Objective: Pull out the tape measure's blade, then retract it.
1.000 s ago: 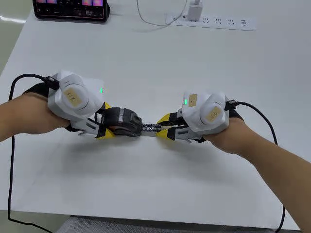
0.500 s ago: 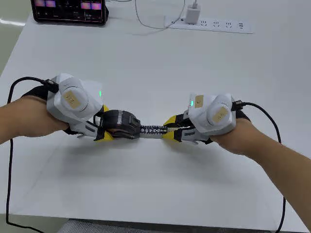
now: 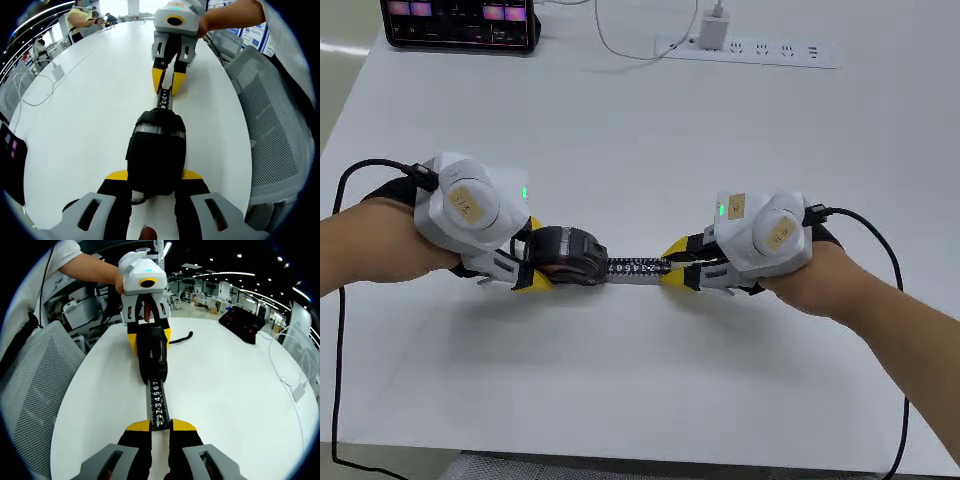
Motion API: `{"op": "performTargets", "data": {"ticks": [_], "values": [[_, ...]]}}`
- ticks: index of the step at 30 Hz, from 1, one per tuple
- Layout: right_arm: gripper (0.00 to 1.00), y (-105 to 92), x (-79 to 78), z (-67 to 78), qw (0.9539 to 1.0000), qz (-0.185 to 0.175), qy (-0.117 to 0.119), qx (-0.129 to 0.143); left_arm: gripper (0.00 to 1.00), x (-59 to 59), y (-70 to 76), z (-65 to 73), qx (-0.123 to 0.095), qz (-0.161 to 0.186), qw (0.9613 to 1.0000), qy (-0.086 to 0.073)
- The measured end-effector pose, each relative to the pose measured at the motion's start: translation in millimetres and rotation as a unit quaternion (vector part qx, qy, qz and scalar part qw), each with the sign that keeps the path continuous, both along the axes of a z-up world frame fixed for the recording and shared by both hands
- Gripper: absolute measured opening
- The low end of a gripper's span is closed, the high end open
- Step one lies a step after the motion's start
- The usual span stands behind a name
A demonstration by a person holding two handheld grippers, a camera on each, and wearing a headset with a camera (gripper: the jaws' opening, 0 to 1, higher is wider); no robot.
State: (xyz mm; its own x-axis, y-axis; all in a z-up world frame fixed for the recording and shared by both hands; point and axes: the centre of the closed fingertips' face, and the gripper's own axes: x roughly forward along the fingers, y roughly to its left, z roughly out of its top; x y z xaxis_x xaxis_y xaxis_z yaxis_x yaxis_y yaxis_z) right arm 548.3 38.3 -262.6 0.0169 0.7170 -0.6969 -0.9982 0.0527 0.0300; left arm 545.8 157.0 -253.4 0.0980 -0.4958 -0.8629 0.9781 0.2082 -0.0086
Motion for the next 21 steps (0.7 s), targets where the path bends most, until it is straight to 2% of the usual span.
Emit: {"op": "performTargets", "data": {"ticks": [21], "values": [[0.07, -22.2, 3.2, -1.1, 0.9999, -0.002, -0.005, -0.015, 0.28, -0.2, -1.0, 0.2, 0.000, 0.000, 1.0000, -0.001]]}}
